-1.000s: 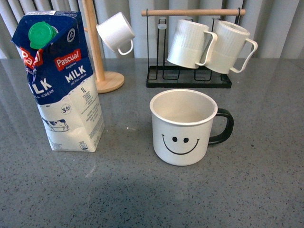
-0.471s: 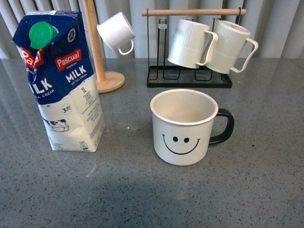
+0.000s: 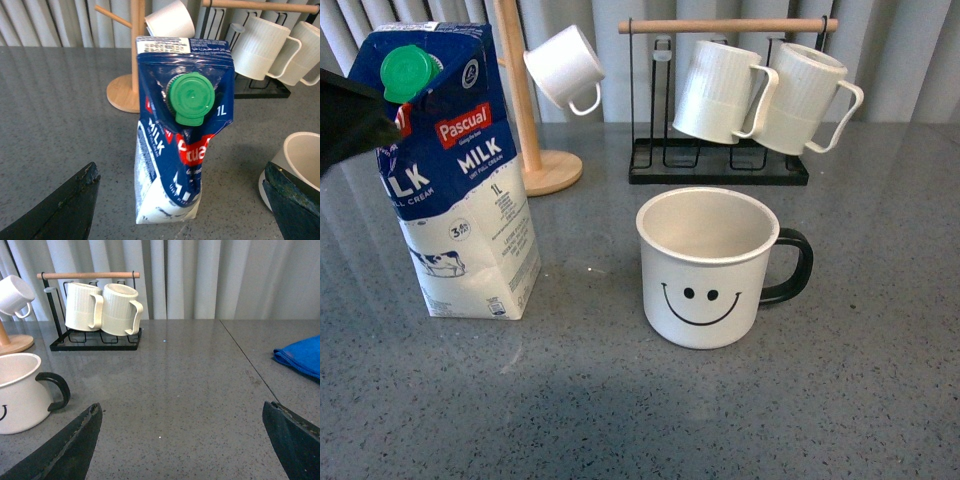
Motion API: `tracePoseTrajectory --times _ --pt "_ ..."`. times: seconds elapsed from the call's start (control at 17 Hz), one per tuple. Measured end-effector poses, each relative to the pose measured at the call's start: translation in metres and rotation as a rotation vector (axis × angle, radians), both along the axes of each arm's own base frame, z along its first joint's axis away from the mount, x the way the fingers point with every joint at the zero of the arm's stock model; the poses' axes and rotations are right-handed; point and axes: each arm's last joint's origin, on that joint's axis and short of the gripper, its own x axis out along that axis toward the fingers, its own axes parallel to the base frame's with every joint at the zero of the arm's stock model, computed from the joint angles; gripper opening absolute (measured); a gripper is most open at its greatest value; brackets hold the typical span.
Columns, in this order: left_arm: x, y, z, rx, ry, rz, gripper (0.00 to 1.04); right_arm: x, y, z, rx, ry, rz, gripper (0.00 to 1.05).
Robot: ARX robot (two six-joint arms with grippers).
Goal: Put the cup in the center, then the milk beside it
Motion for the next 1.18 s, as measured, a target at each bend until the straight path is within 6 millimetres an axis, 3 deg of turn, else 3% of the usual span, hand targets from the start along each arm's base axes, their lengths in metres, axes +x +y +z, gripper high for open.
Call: tracePoseTrajectory --times 0.41,0.88,1.0,1.18 --pt "0.052 -0.011 -0.012 -0.005 0.06 -0.01 0.98 0.0 0.0 0.0 0.0 0.0 0.0 0.98" --pt "0.059 -0.016 -0.016 0.012 0.043 0.019 0.15 0.0 0.0 0.0 0.0 0.0 0.0 0.98" --pt "0.054 -0.02 -0.01 0.017 0.03 0.032 0.04 0.0 0.0 0.0 0.0 0.0 0.0 0.98" --pt "0.042 -0.034 0.002 0.023 -0.015 0.041 0.04 0.0 0.0 0.0 0.0 0.0 0.0 0.98"
